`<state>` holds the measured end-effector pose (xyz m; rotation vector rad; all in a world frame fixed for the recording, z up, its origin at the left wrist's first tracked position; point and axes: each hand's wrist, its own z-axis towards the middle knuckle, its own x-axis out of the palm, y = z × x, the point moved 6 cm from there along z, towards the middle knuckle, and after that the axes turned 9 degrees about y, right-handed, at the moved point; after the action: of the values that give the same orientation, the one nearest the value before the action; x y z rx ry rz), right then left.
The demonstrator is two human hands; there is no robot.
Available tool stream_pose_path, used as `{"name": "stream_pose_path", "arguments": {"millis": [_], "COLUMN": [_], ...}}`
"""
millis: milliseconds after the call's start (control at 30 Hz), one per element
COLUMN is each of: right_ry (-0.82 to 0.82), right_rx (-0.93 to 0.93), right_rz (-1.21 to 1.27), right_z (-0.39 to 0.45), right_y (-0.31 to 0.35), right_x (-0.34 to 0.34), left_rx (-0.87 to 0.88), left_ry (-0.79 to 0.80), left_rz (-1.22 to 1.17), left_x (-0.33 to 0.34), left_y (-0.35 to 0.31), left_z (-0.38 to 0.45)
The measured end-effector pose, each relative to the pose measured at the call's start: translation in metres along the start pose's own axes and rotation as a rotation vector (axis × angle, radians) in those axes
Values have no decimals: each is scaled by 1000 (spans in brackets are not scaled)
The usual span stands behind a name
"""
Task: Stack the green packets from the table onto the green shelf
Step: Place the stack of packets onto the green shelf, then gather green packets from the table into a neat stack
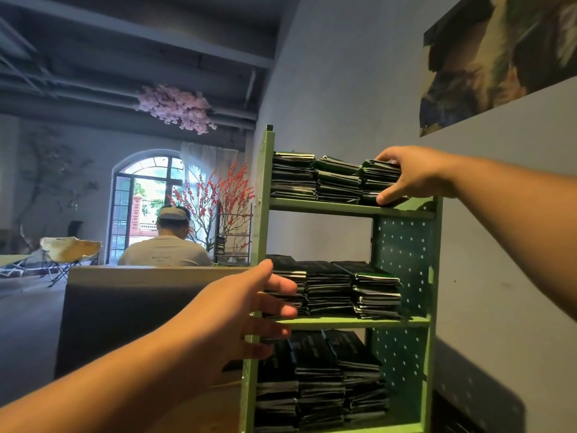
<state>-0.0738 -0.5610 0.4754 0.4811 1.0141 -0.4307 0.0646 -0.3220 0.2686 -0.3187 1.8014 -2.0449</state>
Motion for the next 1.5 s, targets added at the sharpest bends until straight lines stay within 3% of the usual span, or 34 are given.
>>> {"name": "stream_pose_path", "arguments": {"millis": [200, 400, 567, 700, 833, 967, 1133, 1233, 1367, 1500], "right_ry": [21, -209, -377, -309, -104, 388, 896, 925, 902, 1147], "right_rx": [-32, -106, -284, -288, -137, 111, 489, 580, 525, 373], "right_rz": [-43, -133, -169, -223, -213, -318, -216, -195, -102, -166], "right_z": [-8, -31, -95, -158, -217, -282, -365, -389, -391, -403], "right_y": [2, -2, -10, -51, -114, -192, -255, -262, -238, -206], "right_x": [4, -8, -3, 31, 82, 177, 285, 308, 305, 314], "left_rx": [-10, 0, 27, 21, -16, -45, -191, -216, -90, 80], "left_ry": [4, 46, 47, 120, 168, 262, 427, 514, 607, 498], "left_rz": [2, -16, -6, 32, 144, 353, 744, 876, 1104, 1148], "left_x": [12, 34, 64, 105, 158, 214, 257, 278, 302, 312], "left_y": [0, 1, 7, 20, 48, 109, 199, 236, 260, 264], "left_z": [4, 1, -11, -24, -33, -36, -44, -56, -64, -65]}}
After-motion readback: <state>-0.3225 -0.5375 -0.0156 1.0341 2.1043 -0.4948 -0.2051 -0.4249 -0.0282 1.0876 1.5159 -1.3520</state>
